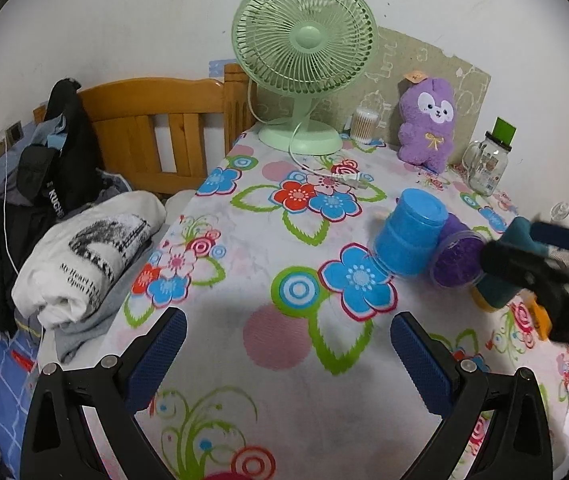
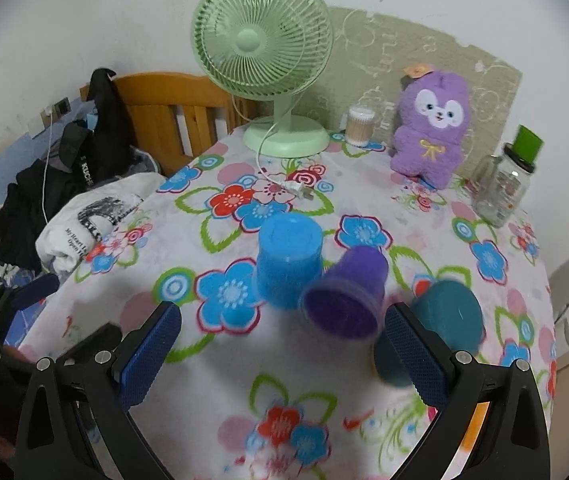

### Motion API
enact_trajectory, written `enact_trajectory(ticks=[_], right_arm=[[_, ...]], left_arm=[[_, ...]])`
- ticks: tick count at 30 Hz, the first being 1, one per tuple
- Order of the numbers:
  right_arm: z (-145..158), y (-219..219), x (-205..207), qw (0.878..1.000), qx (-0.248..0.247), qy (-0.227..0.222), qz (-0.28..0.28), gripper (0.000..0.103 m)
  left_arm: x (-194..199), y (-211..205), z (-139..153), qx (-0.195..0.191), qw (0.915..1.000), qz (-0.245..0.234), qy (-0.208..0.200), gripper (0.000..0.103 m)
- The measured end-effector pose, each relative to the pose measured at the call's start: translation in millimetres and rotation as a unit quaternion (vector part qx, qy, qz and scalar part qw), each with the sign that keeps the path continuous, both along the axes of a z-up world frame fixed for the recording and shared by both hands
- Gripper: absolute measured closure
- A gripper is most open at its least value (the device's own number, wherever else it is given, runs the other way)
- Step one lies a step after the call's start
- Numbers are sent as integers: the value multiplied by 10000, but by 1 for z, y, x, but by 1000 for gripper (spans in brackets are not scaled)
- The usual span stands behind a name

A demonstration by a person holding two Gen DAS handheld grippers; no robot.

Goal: Flip cup upside down
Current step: 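Reach the right gripper to the upright blue cup and grasp it, then lift the blue cup with the right gripper and rotate it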

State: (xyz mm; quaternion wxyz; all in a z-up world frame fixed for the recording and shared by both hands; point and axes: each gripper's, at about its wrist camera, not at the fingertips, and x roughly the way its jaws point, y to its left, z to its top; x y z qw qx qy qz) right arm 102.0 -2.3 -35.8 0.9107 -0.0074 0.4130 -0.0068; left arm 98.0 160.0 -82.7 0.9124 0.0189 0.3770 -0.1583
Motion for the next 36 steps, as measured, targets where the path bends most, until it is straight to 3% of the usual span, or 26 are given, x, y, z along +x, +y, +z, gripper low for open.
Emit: enact_trajectory(ticks=[10, 12, 16, 17, 21, 27, 32, 36], right_arm=[[-32, -8, 84, 9978, -104, 604, 269, 1], [-40, -11, 97, 9967, -61, 760, 288, 7], [-54, -17, 113, 9925, 299, 1137, 324, 40], [-56, -18, 114, 9921, 357, 1164, 315, 41], [-46, -16, 108, 9945, 471, 874, 333, 45], [-18, 2, 72, 9973, 431, 92, 585, 45], [-35, 11, 36, 9968, 370, -251, 655, 45], [-57, 11, -15, 9967, 366, -406, 601, 46]], left_arm=[[35, -10, -18, 225, 9996, -33, 177, 0], [36, -10, -20, 253, 9995, -38, 194, 0], [40, -9, -24, 275, 9993, -12, 248, 0], [41, -8, -25, 272, 9993, 1, 261, 0], [39, -6, -27, 256, 9992, 33, 291, 0], [24, -3, -24, 149, 9994, 19, 321, 0], [3, 1, -26, 85, 9992, 38, 377, 0], [-17, 4, -27, 114, 9991, -2, 403, 0]])
